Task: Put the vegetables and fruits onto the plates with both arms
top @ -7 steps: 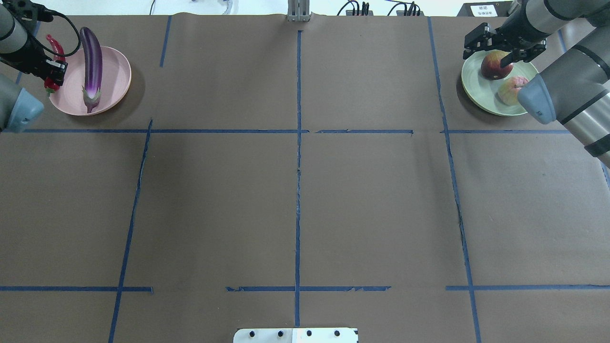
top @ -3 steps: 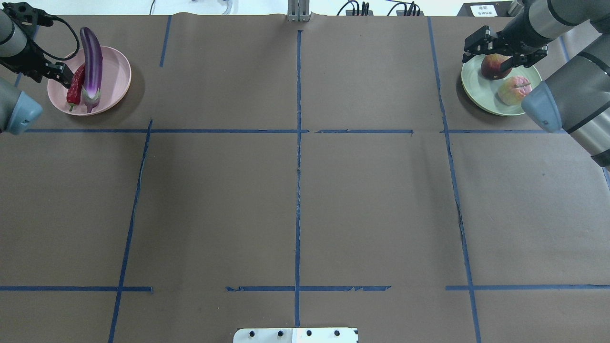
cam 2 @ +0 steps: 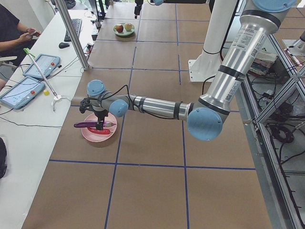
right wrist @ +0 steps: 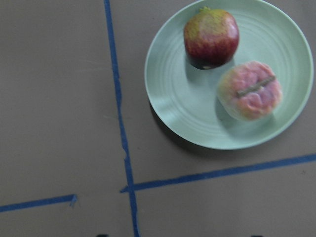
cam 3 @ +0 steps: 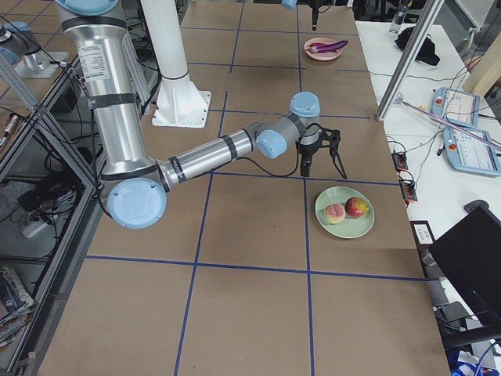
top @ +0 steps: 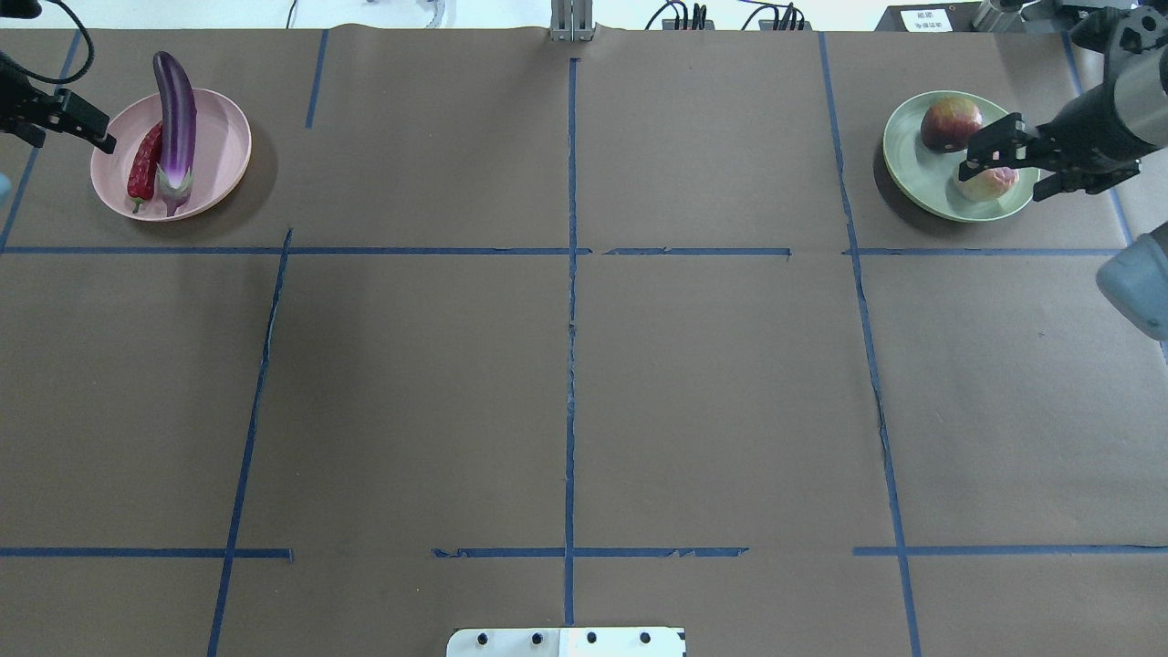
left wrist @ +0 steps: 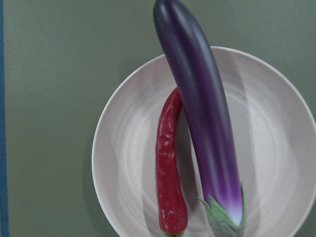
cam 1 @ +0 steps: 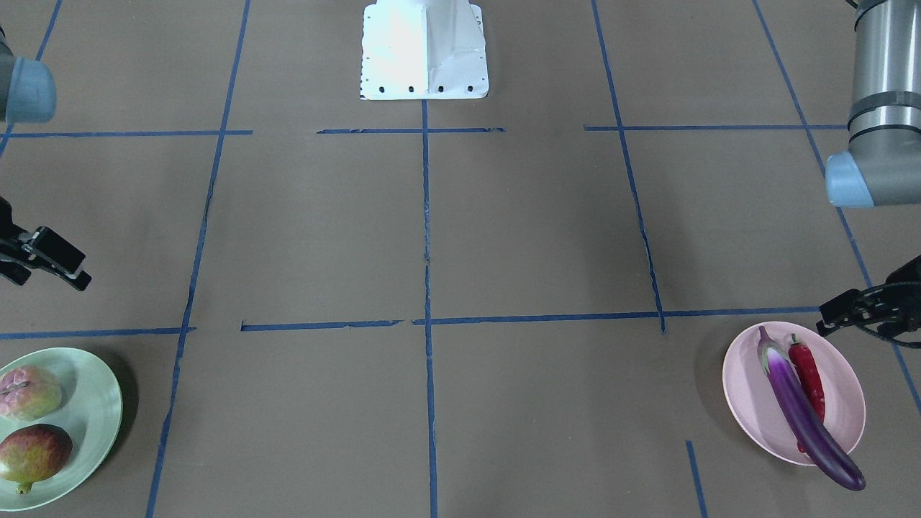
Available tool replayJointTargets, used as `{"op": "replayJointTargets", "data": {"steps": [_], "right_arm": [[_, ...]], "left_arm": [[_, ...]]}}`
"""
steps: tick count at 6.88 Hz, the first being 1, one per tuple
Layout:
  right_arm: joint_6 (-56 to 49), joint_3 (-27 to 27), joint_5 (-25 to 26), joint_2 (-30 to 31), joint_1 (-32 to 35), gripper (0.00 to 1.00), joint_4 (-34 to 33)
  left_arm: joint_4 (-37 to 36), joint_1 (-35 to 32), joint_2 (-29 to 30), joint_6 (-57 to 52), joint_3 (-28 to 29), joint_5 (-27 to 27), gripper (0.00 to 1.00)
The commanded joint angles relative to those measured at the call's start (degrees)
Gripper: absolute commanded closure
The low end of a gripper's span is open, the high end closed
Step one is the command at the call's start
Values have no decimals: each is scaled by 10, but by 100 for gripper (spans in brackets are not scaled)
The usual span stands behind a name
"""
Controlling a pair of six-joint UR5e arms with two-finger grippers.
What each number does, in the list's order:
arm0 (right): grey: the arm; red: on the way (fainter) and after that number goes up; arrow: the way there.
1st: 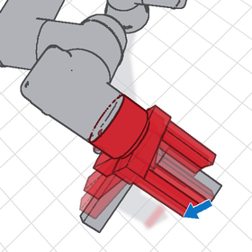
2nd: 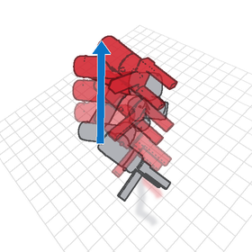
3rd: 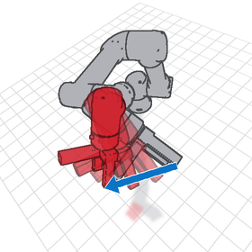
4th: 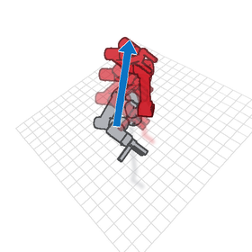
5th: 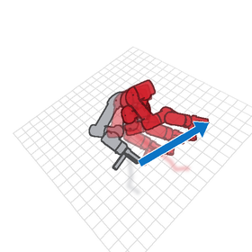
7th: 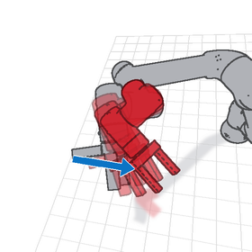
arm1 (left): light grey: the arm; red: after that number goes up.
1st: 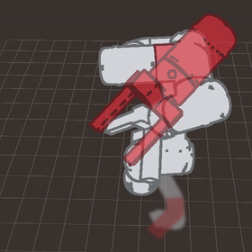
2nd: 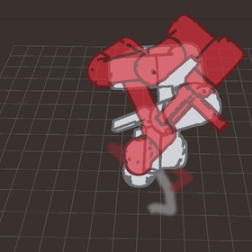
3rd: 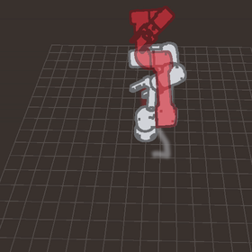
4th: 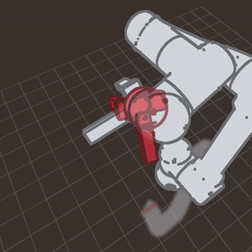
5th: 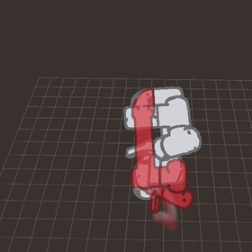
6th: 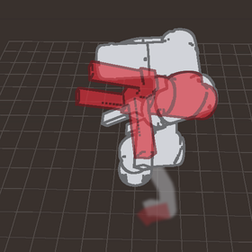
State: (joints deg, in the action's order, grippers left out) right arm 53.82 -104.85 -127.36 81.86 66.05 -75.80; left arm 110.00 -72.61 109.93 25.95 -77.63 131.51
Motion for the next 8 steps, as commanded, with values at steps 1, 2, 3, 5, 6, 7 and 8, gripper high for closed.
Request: {"op": "replayJointTargets", "data": {"steps": [1,2,3,5,6,7,8], "right_arm": [[-95,-106,-3,82,23,0,-113],[-153,-151,-4,130,38,0,-148],[-186,-181,-6,184,43,0,-147],[-255,-186,-21,252,60,0,-131],[-307,-181,-36,271,92,0,-131],[-361,-164,-39,279,121,0,-132],[-406,-140,-48,278,148,0,-132]], "left_arm": [[-100,-7,-102,1,-182,11,0],[-104,-7,-177,0,-275,13,0],[-104,-7,-249,-2,-358,14,0],[-106,-21,-313,-83,-406,43,0],[-107,-52,-322,-142,-399,43,0],[-130,-90,-322,-227,-367,41,0],[-180,-131,-317,-322,-344,38,0]]}}
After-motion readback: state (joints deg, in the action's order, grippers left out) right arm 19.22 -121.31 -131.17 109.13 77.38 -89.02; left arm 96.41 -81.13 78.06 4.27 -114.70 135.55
